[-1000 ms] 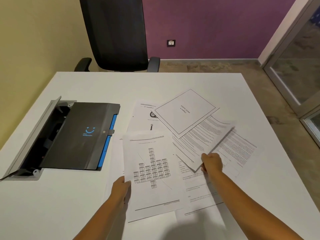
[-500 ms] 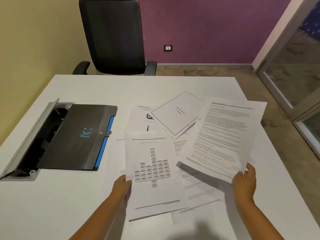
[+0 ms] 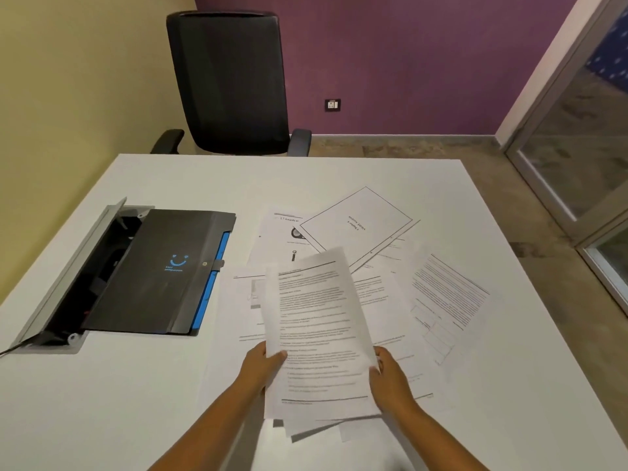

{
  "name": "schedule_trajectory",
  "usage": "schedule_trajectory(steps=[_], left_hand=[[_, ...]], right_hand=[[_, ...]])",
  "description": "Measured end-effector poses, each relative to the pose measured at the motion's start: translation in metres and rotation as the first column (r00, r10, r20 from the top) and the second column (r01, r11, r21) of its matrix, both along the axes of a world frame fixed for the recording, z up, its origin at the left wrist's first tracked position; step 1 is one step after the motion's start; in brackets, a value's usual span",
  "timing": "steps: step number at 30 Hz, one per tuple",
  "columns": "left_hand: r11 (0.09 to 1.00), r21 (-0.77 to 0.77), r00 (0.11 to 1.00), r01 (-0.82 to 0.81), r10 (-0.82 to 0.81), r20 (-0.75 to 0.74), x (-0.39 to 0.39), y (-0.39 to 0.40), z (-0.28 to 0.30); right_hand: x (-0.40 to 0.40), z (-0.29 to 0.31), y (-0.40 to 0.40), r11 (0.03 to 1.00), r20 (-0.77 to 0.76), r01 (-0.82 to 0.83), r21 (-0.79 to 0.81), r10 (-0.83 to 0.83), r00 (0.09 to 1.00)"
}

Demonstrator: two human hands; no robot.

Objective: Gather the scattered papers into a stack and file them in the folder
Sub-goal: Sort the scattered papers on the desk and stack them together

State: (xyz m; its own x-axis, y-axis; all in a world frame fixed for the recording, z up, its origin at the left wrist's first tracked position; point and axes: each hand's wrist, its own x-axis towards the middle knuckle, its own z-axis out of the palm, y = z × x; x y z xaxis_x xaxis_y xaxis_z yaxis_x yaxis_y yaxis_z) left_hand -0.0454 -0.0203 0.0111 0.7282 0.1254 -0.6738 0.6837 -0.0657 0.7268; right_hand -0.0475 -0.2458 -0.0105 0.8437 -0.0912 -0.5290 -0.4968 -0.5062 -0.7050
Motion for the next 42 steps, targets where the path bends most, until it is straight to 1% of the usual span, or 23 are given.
schedule_trajectory(steps=[2, 3, 5, 7, 10, 12, 15, 18, 21, 23, 24, 26, 28, 30, 32, 33, 35, 36, 38, 40, 42], left_hand=[[0.996, 0.082, 0.997, 0.023, -0.028, 0.068, 0.002, -0.002, 0.007], [0.995, 0.095, 0.993, 0.028, -0.039, 0.108, 0.005, -0.002, 0.008], [0.999, 0.033, 0.983, 0.02, -0.025, 0.184, 0.008, 0.0, 0.014], [1.0, -0.009, 0.97, 0.001, 0.001, 0.244, 0.011, 0.001, 0.023], [0.997, -0.039, 0.941, 0.063, -0.046, 0.336, 0.015, -0.005, 0.04], [0.993, -0.086, 0.92, 0.084, -0.044, 0.39, 0.019, -0.012, 0.048], [0.99, -0.115, 0.898, 0.079, -0.021, 0.44, 0.026, -0.024, 0.055], [0.988, -0.107, 0.88, 0.114, -0.05, 0.472, 0.03, -0.037, 0.06], [0.986, -0.095, 0.882, 0.139, -0.08, 0.464, 0.033, -0.044, 0.056], [0.983, -0.043, 0.89, 0.178, -0.143, 0.434, 0.033, -0.046, 0.049], [0.981, -0.009, 0.896, 0.192, -0.171, 0.409, 0.032, -0.046, 0.046], [0.982, 0.054, 0.912, 0.18, -0.188, 0.365, 0.031, -0.046, 0.04], [0.992, 0.05, 0.925, 0.119, -0.129, 0.358, 0.029, -0.044, 0.035], [0.999, 0.016, 0.925, 0.042, -0.045, 0.377, 0.027, -0.039, 0.034], [0.999, -0.023, 0.922, -0.041, 0.047, 0.384, 0.025, -0.033, 0.036], [0.996, -0.025, 0.92, -0.082, 0.085, 0.383, 0.023, -0.028, 0.035], [0.989, 0.003, 0.92, -0.149, 0.137, 0.368, 0.017, -0.015, 0.031], [0.984, 0.032, 0.924, -0.173, 0.151, 0.35, 0.014, -0.007, 0.026], [0.966, 0.2, 0.957, -0.164, 0.106, 0.271, 0.006, 0.011, 0.011], [0.92, 0.383, 0.989, -0.083, 0.03, 0.143, -0.002, 0.026, -0.004], [0.856, 0.517, 0.999, -0.033, 0.016, 0.037, -0.007, 0.037, -0.01]], right_hand=[[0.002, 0.001, -0.003, 1.0, 0.009, -0.028, -0.003, 0.028, 1.0], [0.004, 0.003, -0.006, 1.0, 0.024, -0.004, 0.011, 0.003, 1.0], [0.011, 0.01, -0.015, 0.993, 0.061, 0.079, 0.092, -0.085, 0.994], [0.02, 0.022, -0.023, 0.967, 0.077, 0.134, 0.217, -0.154, 0.985], [0.032, 0.049, -0.031, 0.924, 0.116, 0.086, 0.372, -0.138, 0.984], [0.037, 0.067, -0.035, 0.9, 0.19, 0.072, 0.431, -0.169, 0.967], [0.04, 0.084, -0.039, 0.862, 0.275, 0.124, 0.492, -0.288, 0.917], [0.04, 0.088, -0.043, 0.865, 0.274, 0.155, 0.477, -0.314, 0.909], [0.037, 0.078, -0.048, 0.895, 0.207, 0.123, 0.429, -0.23, 0.951], [0.034, 0.069, -0.048, 0.924, 0.14, 0.088, 0.371, -0.149, 0.979], [0.032, 0.063, -0.048, 0.937, 0.11, 0.088, 0.338, -0.132, 0.985], [0.03, 0.054, -0.045, 0.951, 0.089, 0.128, 0.282, -0.159, 0.983], [0.031, 0.054, -0.042, 0.958, 0.135, 0.144, 0.248, -0.181, 0.974], [0.035, 0.058, -0.037, 0.965, 0.206, 0.116, 0.236, -0.166, 0.964], [0.039, 0.061, -0.029, 0.969, 0.242, 0.091, 0.23, -0.148, 0.959], [0.039, 0.061, -0.022, 0.968, 0.239, 0.077, 0.238, -0.135, 0.962], [0.04, 0.057, -0.005, 0.966, 0.177, 0.044, 0.254, -0.091, 0.98], [0.04, 0.052, 0.005, 0.971, 0.131, 0.018, 0.24, -0.051, 0.99], [0.039, 0.038, 0.027, 0.982, 0.054, -0.06, 0.177, 0.051, 0.997], [0.038, 0.025, 0.047, 0.984, 0.013, -0.113, 0.139, 0.112, 0.994], [0.036, 0.016, 0.065, 0.985, -0.014, -0.131, 0.112, 0.133, 0.991]])
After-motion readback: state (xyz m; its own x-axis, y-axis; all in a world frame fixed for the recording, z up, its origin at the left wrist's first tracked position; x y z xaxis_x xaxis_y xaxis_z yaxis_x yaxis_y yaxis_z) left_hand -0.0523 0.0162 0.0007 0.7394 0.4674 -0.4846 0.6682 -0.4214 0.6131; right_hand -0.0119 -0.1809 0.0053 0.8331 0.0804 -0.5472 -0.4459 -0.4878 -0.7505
